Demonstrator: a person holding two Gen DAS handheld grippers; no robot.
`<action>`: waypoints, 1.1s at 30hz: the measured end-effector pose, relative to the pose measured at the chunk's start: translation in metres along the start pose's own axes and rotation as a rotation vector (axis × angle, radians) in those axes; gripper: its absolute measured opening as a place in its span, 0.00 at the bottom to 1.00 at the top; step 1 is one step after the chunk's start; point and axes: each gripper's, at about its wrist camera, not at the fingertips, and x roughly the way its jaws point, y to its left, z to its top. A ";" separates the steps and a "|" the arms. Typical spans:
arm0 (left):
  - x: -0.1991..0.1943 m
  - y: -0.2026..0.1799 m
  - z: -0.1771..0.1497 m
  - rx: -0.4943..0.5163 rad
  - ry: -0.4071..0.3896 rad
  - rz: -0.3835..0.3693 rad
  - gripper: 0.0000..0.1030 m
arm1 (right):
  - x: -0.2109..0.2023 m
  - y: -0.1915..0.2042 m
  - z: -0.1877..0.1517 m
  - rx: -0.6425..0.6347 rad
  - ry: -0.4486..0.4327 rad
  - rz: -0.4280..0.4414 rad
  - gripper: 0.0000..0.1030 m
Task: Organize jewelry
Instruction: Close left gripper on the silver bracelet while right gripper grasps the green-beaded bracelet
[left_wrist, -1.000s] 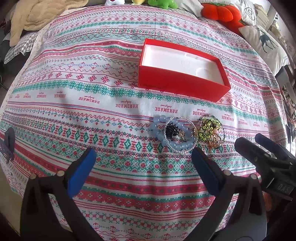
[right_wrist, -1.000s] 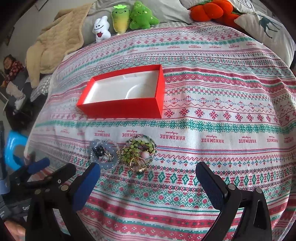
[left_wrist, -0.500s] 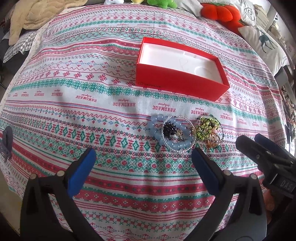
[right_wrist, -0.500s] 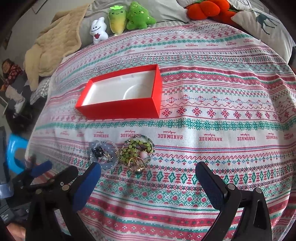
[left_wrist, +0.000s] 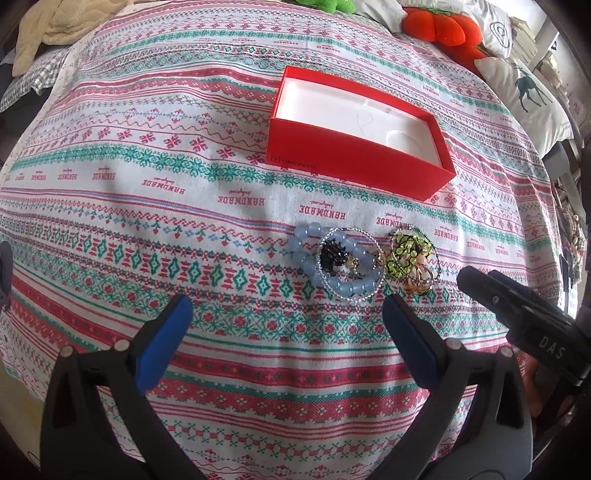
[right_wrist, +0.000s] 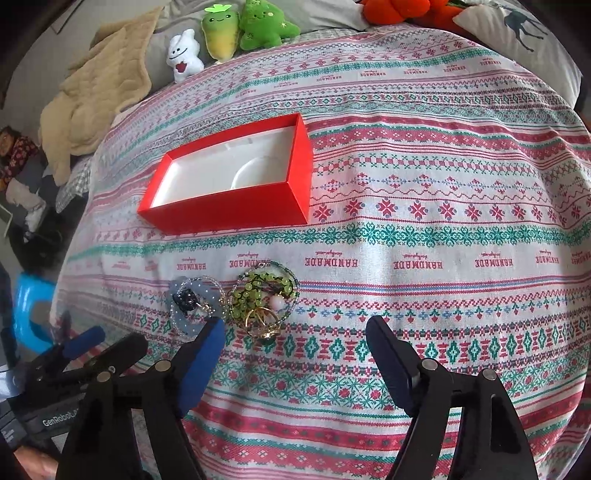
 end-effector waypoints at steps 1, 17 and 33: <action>0.000 0.002 0.000 -0.012 0.004 -0.014 0.99 | 0.001 -0.002 0.000 0.008 0.002 0.000 0.77; 0.025 0.015 0.002 -0.224 0.121 -0.280 0.59 | 0.025 -0.032 0.010 0.187 0.089 0.120 0.40; 0.055 0.009 0.011 -0.232 0.131 -0.232 0.19 | 0.041 -0.035 0.013 0.229 0.117 0.149 0.29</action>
